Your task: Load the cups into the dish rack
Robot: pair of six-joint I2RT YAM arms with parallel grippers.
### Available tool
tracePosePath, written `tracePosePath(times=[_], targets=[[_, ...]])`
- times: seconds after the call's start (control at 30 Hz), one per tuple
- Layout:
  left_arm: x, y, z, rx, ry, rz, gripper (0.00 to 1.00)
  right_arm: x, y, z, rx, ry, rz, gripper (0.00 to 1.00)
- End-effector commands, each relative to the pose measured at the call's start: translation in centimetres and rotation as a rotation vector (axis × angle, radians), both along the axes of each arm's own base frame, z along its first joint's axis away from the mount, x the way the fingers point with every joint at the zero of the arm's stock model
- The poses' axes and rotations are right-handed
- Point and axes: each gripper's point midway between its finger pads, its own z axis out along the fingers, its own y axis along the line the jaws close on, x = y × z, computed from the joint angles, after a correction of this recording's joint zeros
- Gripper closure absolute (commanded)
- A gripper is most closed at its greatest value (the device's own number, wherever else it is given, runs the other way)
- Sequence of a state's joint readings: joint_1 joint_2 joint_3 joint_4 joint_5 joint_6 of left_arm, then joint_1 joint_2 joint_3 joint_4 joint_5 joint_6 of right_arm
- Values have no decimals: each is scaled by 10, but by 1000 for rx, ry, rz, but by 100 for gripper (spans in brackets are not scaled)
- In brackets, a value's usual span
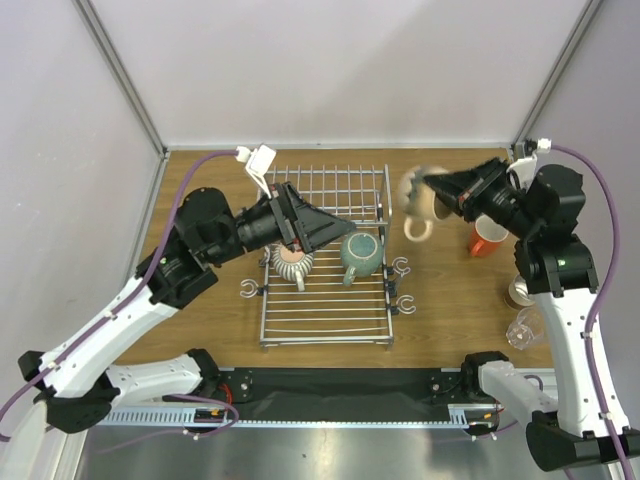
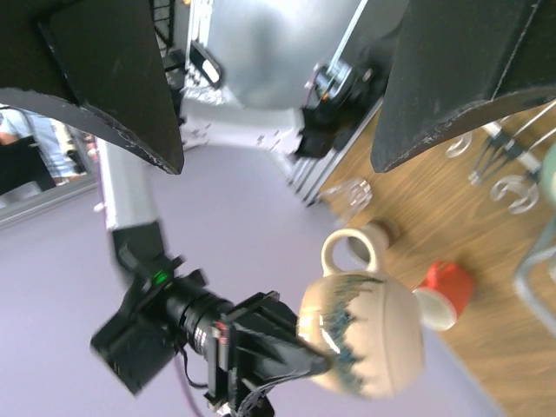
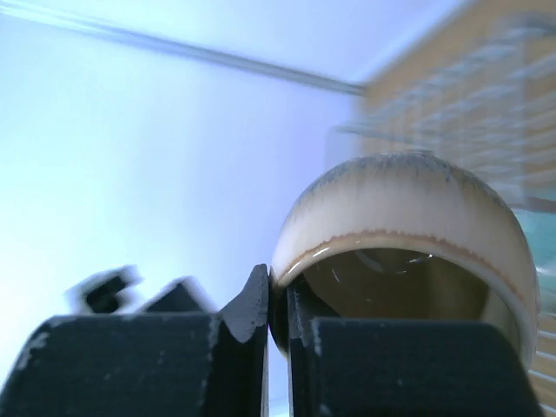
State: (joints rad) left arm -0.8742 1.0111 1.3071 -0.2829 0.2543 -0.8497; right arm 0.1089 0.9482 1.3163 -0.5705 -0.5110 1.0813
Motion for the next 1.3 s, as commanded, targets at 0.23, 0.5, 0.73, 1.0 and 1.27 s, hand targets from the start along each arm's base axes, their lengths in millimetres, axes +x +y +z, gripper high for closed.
tracePosePath(times=[0.23, 0.5, 0.73, 1.0, 1.27], targets=[[11, -26, 45, -159, -74, -55, 6, -61, 50, 171, 567, -468, 397, 100], [27, -32, 45, -124, -81, -8, 9, -70, 72, 182, 653, -462, 475, 100], [28, -28, 57, -161, -114, 7, 68, -71, 88, 173, 659, -436, 512, 100], [33, -6, 35, -77, -108, 108, 100, -58, 94, 144, 491, -363, 453, 46], [43, 57, -77, 331, -54, 329, 100, -19, 30, 4, 3, 29, 152, 15]])
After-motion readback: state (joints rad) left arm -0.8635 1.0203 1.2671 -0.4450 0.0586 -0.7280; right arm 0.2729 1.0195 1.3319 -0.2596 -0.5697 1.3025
